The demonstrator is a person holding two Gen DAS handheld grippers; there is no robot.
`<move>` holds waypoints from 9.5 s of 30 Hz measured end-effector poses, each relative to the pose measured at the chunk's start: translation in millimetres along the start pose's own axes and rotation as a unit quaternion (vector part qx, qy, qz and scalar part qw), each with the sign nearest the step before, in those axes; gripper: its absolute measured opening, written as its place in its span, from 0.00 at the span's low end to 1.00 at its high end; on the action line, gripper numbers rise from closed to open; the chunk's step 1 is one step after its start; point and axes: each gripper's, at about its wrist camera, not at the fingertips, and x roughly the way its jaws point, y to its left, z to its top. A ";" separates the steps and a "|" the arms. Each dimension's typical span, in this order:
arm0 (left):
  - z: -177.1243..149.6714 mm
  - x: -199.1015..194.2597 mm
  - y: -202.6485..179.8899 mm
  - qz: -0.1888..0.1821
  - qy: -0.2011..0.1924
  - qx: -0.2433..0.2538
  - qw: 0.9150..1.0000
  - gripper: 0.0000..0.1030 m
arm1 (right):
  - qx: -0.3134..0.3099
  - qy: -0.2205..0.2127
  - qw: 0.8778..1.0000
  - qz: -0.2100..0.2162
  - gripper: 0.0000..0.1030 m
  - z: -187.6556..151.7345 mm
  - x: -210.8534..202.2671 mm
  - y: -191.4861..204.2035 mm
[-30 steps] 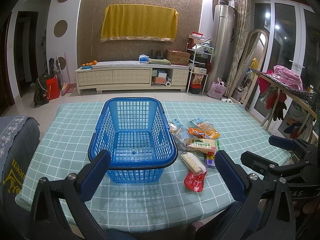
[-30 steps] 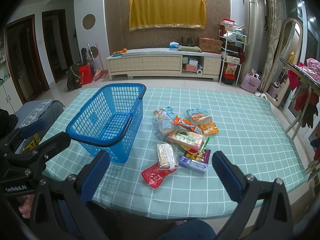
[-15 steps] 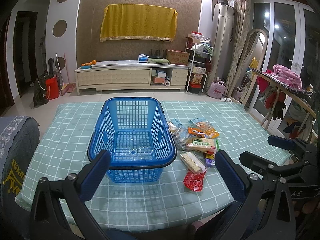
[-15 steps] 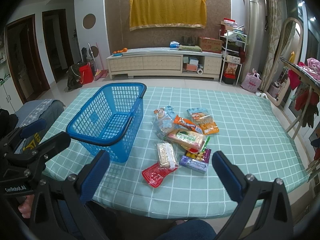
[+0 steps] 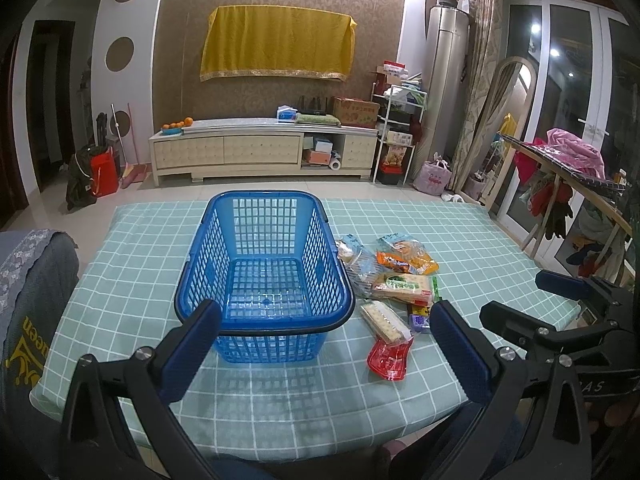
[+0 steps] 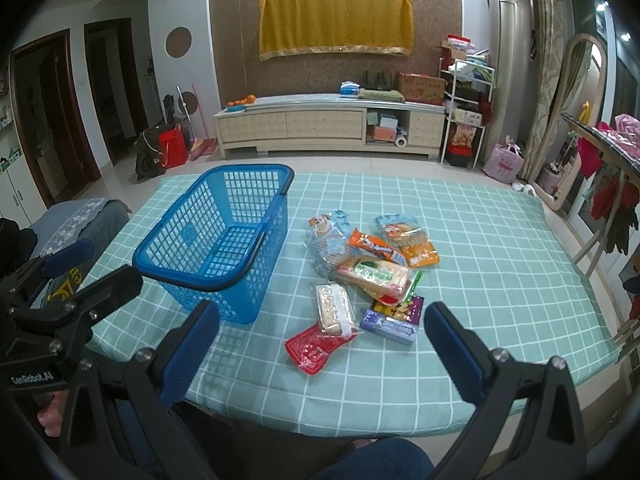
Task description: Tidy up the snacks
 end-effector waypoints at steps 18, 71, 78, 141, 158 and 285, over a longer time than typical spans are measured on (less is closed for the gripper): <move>2.3 -0.4 3.2 0.000 0.005 0.001 1.000 1.00 | 0.003 0.000 1.000 0.012 1.00 2.3 1.1 1.2; -60.2 204.3 -104.3 -0.084 0.273 0.165 0.944 0.73 | 0.069 0.160 0.985 -0.015 0.90 -79.3 112.0 -125.2; -68.4 226.3 -98.0 -0.074 0.295 0.157 0.940 0.73 | 0.074 0.170 0.983 -0.007 0.90 -84.4 125.8 -126.9; 64.3 66.6 2.5 -0.034 0.069 0.067 0.995 0.00 | -0.015 0.166 0.984 0.061 0.85 -5.2 137.9 -37.9; 102.1 158.4 70.4 0.008 0.104 0.037 0.994 0.00 | -0.027 0.231 0.971 0.057 0.74 -13.0 225.6 -25.1; 84.3 103.5 -18.9 -0.063 0.145 0.097 0.983 0.70 | 0.037 0.132 0.990 0.009 0.82 81.8 65.0 -49.4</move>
